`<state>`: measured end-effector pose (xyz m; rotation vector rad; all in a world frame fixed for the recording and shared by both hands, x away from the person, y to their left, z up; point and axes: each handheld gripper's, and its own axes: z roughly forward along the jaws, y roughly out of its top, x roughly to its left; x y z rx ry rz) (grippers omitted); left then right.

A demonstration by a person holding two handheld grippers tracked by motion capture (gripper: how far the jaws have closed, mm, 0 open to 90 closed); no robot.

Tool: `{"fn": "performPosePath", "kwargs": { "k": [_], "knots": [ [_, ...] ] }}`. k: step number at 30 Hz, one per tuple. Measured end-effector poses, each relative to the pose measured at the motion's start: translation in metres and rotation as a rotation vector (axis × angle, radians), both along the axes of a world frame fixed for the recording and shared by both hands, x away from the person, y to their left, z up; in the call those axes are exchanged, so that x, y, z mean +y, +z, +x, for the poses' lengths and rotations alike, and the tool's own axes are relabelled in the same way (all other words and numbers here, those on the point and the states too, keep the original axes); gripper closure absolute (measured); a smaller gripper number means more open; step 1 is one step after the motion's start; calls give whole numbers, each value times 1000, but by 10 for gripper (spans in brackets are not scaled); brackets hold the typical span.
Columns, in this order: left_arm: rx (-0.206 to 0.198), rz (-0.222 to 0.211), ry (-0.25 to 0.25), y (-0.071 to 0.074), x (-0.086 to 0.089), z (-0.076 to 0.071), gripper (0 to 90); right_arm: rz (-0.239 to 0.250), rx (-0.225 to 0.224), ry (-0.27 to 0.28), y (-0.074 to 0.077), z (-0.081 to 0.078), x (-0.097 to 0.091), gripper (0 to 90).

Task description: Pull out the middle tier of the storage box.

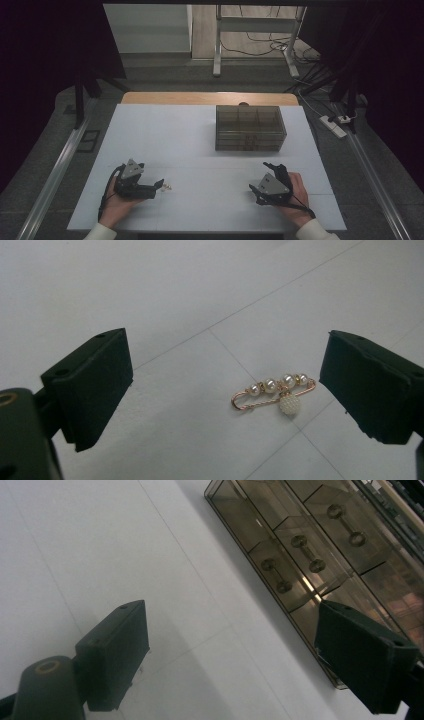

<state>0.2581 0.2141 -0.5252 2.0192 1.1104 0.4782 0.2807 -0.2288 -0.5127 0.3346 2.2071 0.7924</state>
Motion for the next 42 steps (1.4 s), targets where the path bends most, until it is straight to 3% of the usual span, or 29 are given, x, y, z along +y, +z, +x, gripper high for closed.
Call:
{"fn": "performPosePath", "kwargs": {
  "k": [13,42],
  "knots": [
    [3,-1,1,-1,0,1,69,-55,-43,-2,0,0,4,150],
    [5,2,1,-1,0,1,69,-74,-89,-19,3,12,11,192]
  ]
}}
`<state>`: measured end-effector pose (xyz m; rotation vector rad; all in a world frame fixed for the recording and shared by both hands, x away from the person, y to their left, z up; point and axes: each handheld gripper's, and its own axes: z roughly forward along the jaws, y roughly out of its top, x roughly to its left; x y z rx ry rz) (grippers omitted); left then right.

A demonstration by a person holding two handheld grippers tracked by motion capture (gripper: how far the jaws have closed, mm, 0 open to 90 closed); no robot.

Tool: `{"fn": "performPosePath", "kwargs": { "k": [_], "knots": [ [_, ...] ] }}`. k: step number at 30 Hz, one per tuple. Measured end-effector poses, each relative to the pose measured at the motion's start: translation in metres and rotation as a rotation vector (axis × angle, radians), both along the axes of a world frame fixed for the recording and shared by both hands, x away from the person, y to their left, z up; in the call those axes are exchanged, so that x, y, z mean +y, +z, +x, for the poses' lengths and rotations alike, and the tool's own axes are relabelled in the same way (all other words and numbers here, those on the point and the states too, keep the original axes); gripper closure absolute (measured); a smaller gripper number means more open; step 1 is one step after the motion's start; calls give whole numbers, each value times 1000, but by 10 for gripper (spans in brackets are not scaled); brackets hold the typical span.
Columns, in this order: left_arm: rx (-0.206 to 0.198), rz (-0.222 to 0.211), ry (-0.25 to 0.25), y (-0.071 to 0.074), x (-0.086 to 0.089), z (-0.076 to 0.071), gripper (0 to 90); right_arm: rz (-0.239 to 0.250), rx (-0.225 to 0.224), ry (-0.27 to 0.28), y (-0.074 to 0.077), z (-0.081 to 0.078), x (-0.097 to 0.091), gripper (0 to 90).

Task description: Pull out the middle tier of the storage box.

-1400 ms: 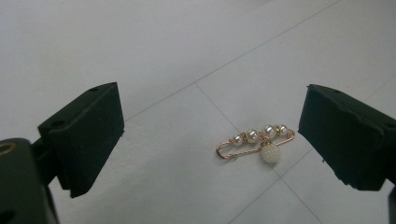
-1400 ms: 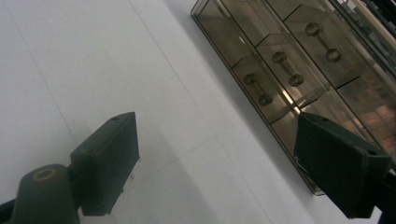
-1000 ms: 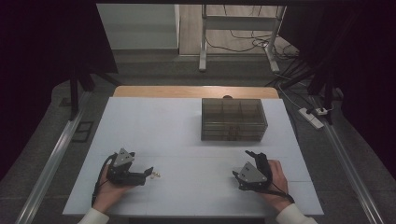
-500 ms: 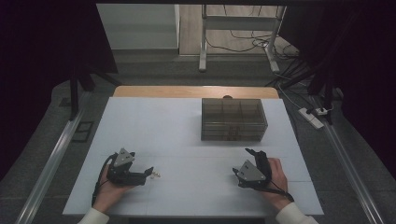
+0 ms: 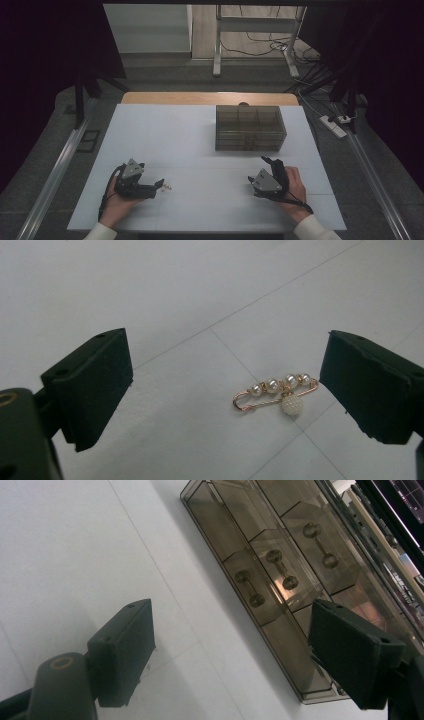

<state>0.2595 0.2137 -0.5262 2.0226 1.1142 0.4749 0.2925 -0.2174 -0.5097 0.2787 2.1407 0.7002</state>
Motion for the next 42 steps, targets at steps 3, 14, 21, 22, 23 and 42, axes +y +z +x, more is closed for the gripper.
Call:
{"fn": "performPosePath", "kwargs": {
  "k": [3,14,21,22,23,42],
  "knots": [
    [0,1,1,0,0,0,69,-6,-6,2,0,1,1,196],
    [-1,-2,2,0,1,0,69,4,-15,1,1,9,4,202],
    [-2,-2,3,0,1,0,69,-8,-29,1,1,14,6,208],
    [-2,-2,2,0,1,0,69,-9,-31,0,1,15,6,211],
    [-3,-2,2,0,1,0,69,-12,-29,-1,0,15,6,212],
    [0,-2,2,0,1,0,69,-25,-54,-6,2,32,13,224]
  ]
}}
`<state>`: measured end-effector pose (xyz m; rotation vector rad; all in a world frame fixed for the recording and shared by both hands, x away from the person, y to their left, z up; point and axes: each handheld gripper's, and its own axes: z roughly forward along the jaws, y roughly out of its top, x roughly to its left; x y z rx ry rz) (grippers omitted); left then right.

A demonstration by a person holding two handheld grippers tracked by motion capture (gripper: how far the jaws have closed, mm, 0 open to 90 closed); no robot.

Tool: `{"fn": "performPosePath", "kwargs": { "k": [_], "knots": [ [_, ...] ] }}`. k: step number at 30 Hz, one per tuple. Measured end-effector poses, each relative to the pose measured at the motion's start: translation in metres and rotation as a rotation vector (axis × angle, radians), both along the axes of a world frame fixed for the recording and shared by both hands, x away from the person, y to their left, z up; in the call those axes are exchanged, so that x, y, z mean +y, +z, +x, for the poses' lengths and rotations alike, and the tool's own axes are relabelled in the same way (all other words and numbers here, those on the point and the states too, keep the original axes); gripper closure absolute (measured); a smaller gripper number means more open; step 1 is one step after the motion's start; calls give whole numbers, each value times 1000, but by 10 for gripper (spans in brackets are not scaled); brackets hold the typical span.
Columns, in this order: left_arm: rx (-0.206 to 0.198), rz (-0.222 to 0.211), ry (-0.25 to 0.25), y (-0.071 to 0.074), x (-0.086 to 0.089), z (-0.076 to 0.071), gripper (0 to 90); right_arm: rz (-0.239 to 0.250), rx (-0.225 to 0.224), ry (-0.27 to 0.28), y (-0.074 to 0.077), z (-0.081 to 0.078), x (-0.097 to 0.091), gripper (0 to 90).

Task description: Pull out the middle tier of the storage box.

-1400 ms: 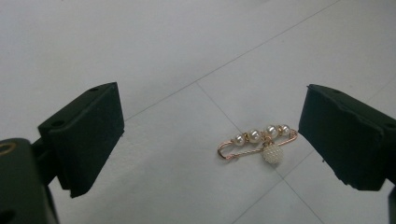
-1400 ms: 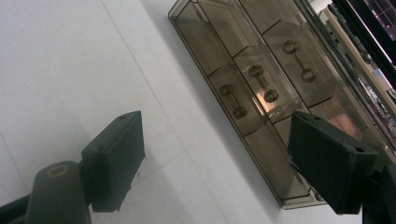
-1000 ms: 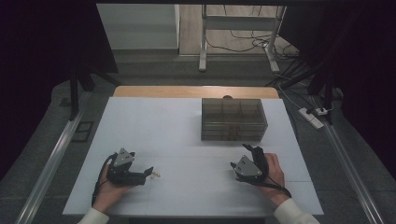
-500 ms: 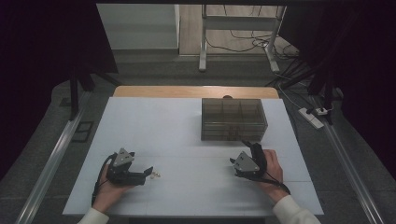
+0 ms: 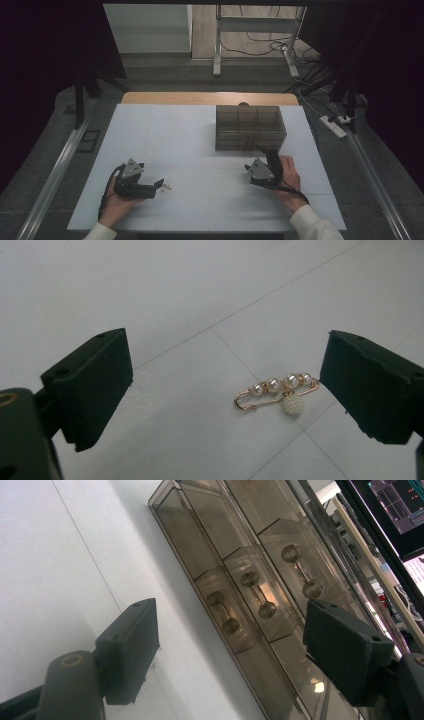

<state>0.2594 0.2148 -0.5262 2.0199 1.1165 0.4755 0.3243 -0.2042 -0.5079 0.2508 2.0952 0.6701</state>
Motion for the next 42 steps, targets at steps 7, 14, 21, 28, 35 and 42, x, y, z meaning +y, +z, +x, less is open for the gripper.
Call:
{"fn": "performPosePath", "kwargs": {
  "k": [7,14,21,28,35,42],
  "knots": [
    [0,-1,0,0,0,0,68,-1,-8,0,3,5,2,224],
    [-1,-1,-1,0,0,0,69,-9,-15,-8,2,10,3,224],
    [0,0,-1,0,0,0,69,-21,-18,-9,0,15,4,229],
    [-1,1,-1,0,0,0,69,-24,-30,-15,-1,19,6,235],
    [-1,0,-1,0,0,0,69,-54,-31,-14,-5,22,7,247],
    [-2,1,0,0,0,0,69,-69,-29,-23,-6,27,6,314]
  ]
}}
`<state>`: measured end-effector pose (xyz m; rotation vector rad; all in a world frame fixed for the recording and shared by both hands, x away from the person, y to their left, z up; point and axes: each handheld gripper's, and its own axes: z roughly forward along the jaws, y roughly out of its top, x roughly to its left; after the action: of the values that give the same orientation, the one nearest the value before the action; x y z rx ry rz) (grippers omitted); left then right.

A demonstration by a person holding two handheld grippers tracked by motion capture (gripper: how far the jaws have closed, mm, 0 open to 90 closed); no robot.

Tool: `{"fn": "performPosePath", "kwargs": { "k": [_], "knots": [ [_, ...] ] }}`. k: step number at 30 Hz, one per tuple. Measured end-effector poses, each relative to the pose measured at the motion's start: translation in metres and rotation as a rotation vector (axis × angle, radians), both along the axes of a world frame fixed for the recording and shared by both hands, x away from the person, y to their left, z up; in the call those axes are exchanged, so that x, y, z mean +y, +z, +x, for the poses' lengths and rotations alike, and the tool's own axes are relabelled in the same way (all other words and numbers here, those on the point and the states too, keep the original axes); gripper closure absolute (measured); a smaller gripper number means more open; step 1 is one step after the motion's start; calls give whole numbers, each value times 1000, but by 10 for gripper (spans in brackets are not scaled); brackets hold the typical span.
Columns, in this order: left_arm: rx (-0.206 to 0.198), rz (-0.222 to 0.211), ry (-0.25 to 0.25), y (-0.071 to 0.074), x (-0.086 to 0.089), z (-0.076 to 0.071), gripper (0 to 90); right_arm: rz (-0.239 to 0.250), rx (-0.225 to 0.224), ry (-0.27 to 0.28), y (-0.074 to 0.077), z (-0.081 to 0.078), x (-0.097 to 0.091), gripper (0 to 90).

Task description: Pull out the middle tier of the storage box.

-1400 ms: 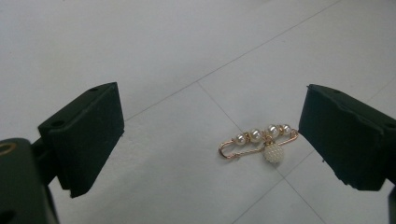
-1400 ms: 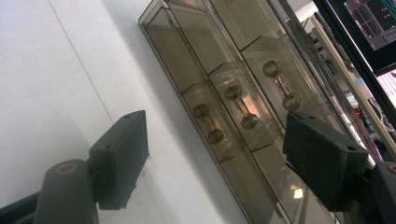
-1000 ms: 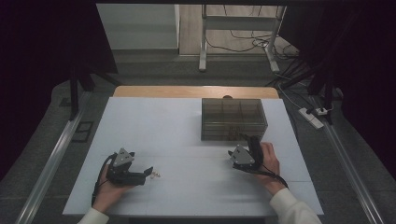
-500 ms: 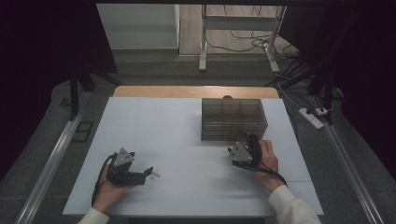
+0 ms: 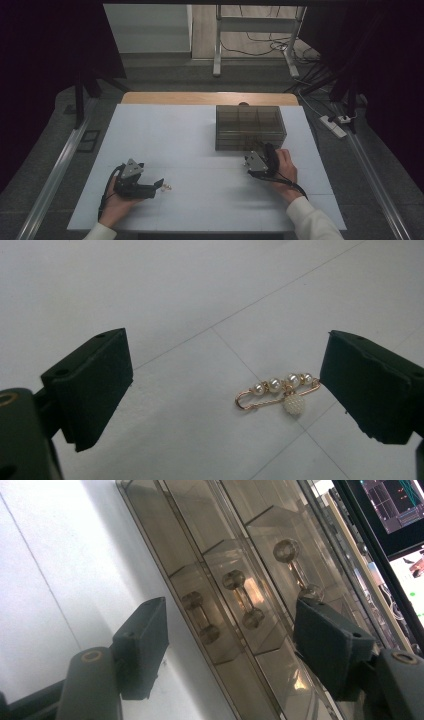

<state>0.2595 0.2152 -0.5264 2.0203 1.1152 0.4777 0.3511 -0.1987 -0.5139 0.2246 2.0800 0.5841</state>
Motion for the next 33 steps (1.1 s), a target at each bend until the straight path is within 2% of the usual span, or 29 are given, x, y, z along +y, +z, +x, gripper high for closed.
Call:
{"fn": "performPosePath", "kwargs": {
  "k": [11,19,20,24,31,33],
  "knots": [
    [-1,0,0,0,0,0,69,-15,-22,11,-2,4,3,398],
    [-1,0,-1,0,0,0,69,-36,-19,12,-4,6,4,434],
    [-1,0,-1,0,0,0,69,-37,-32,9,-5,6,4,447],
    [-1,0,0,0,0,0,69,-40,-24,13,-6,7,4,476],
    [1,0,0,0,0,0,69,-45,-45,17,-8,9,4,513],
    [1,-1,0,0,0,0,69,-59,-46,18,-8,9,4,527]
  ]
}}
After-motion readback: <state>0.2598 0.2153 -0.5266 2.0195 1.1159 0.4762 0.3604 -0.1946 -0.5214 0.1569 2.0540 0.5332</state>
